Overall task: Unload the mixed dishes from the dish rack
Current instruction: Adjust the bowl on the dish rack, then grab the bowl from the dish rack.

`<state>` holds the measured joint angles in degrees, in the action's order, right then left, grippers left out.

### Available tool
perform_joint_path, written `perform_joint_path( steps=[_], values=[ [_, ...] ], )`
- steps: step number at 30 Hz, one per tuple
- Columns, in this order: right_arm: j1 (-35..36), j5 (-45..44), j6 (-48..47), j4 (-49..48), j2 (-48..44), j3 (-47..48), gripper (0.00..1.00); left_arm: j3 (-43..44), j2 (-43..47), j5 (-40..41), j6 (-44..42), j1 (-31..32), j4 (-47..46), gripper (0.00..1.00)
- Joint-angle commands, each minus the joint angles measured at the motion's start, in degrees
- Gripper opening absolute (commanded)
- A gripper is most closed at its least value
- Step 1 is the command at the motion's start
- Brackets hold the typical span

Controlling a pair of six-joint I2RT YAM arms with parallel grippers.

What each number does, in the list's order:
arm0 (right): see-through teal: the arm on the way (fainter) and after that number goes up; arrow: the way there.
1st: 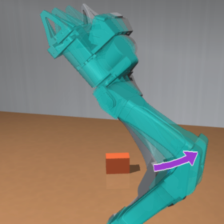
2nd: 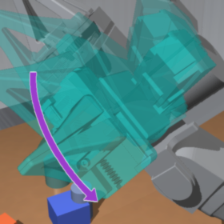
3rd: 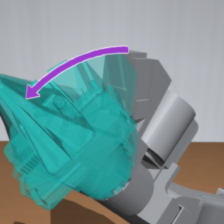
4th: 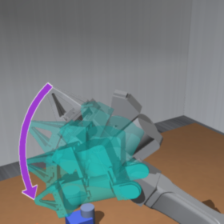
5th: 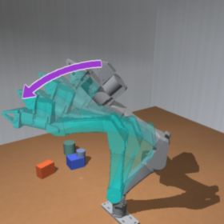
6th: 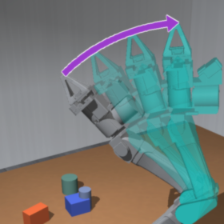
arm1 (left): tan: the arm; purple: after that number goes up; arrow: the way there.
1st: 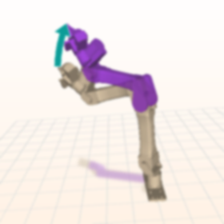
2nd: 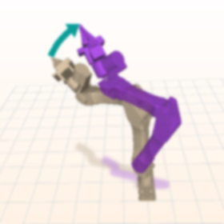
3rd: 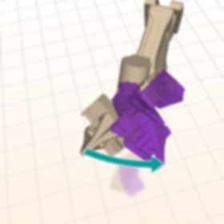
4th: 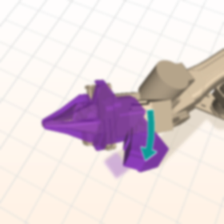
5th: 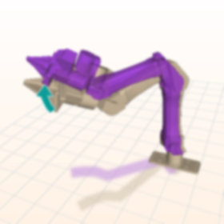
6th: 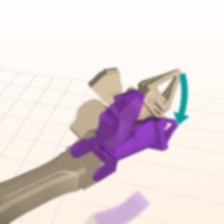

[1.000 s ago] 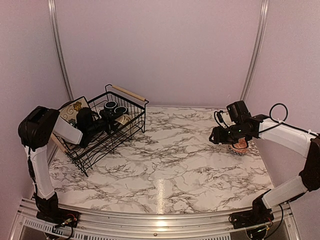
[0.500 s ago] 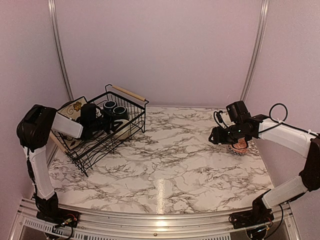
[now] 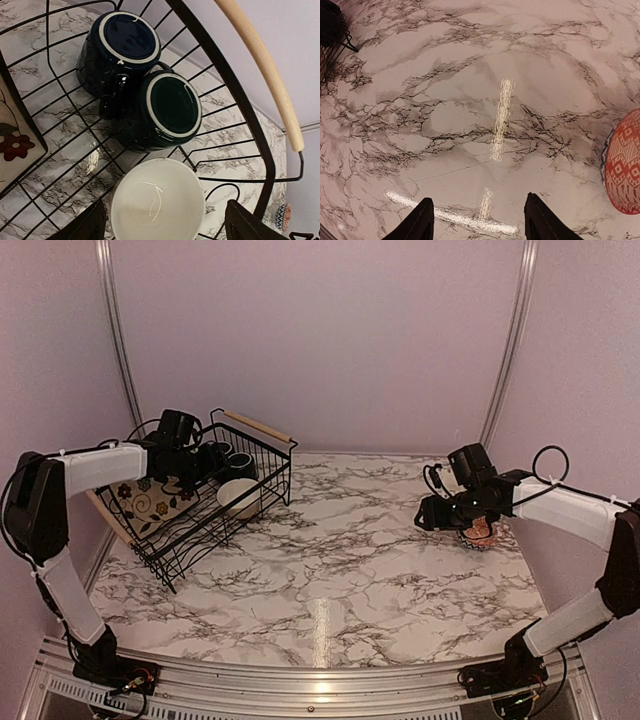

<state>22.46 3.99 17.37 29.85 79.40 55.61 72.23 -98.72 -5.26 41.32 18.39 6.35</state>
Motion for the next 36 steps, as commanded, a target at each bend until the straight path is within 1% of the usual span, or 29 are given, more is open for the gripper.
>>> perform_joint_path(
  steps=[1, 2, 5, 9, 12, 16, 21, 25, 26, 27, 32, 36],
  values=[
    [1.05, -0.36, 0.23, -0.57, -0.48, 1.36, 0.59, 5.17, -5.91, 4.99, -8.06, 1.02, 16.53, 0.84],
    [1.05, -0.46, 0.29, -0.5, -0.72, 1.36, 0.59, 6.21, -6.82, 4.97, -8.29, 1.48, 17.13, 0.83],
    [1.17, -0.7, 0.47, 0.01, -1.37, 1.25, 0.59, 9.37, -9.64, 8.23, -8.71, 2.42, 18.77, 0.8],
    [1.26, -1.87, 0.48, 1.13, -2.64, 1.09, 0.59, 12.65, -13.88, 14.68, -9.85, 3.47, 22.19, 0.7],
    [1.27, -2.9, 0.35, 1.88, -3.54, 1.07, 0.59, 13.44, -15.82, 16.15, -10.12, 3.75, 22.84, 0.61],
    [1.25, -3.69, 0.24, 2.52, -3.89, 1.29, 0.59, 13.61, -16.2, 17.17, -10.27, 3.85, 22.45, 0.42],
    [1.39, -3.73, 0.66, 2.63, -3.85, 1.43, 0.59, 14.99, -15.92, 18.63, -11.61, 3.85, 22.93, 0.21],
    [2.5, -3.73, 1.58, 2.57, -4.31, 0.93, 0.59, 16.52, -16.72, 17.07, -11.76, 3.85, 23.47, 0.05],
    [2.83, -5.04, 1.72, 2.66, -4.32, 0.95, 0.59, 16.54, -16.72, 16.61, -11.63, 3.91, 23.34, 0.02],
    [3.12, -5.61, 1.92, 2.91, -4.33, 1.05, 0.59, 16.48, -16.85, 16.32, -11.49, 3.93, 23.12, 0.0],
    [3.97, -7.03, 2.28, 4.44, -4.84, 1.95, 0.59, 16.63, -16.33, 15.87, -11.26, 3.87, 22.83, 0.0],
    [4.25, -7.47, 2.52, 4.7, -5.85, 2.33, 0.59, 16.22, -12.75, 16.28, -11.11, 3.87, 23.32, 0.0]
  ],
)
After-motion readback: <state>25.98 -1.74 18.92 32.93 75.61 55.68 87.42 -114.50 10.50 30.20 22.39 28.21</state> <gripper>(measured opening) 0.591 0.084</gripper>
